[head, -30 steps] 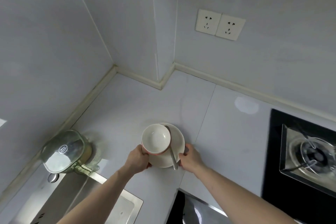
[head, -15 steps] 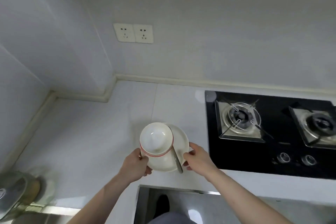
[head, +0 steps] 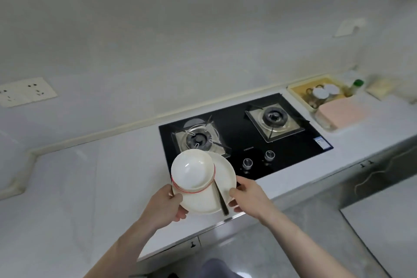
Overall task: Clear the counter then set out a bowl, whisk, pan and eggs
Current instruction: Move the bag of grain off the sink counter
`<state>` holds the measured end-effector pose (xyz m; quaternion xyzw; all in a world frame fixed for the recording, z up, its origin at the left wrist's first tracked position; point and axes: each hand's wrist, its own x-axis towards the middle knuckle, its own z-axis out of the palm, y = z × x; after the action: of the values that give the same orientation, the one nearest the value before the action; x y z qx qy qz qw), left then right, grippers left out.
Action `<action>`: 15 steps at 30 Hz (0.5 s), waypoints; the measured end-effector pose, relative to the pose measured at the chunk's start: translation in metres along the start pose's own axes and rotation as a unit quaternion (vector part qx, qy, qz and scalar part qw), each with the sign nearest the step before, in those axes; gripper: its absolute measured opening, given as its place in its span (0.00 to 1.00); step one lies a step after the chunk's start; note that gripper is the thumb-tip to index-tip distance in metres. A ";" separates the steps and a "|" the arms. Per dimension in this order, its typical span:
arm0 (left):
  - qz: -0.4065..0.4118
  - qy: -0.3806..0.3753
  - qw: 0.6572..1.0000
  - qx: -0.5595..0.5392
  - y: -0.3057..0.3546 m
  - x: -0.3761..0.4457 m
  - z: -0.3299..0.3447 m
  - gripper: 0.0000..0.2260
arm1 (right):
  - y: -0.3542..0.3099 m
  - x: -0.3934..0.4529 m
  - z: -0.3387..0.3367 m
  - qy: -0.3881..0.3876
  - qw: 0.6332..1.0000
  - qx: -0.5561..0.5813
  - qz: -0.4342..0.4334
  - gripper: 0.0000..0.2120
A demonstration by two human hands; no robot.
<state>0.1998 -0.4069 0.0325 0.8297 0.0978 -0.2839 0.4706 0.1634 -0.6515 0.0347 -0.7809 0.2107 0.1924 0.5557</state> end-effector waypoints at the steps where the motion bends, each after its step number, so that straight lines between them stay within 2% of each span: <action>1: 0.008 -0.010 1.000 0.009 0.012 0.001 0.014 0.06 | 0.006 -0.002 -0.017 0.014 1.000 0.007 0.002 0.12; 6: 0.046 -0.058 0.996 0.051 0.067 0.014 0.090 0.06 | 0.042 -0.013 -0.100 0.079 0.996 0.037 0.014 0.15; 15: 0.089 -0.132 0.983 0.091 0.145 0.050 0.191 0.06 | 0.080 -0.026 -0.209 0.152 0.984 0.093 0.024 0.16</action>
<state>0.2304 -0.6494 0.0343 0.8297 -0.0658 -0.3559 0.4249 0.1121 -0.8706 0.0497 -0.7406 0.3286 0.0647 0.5826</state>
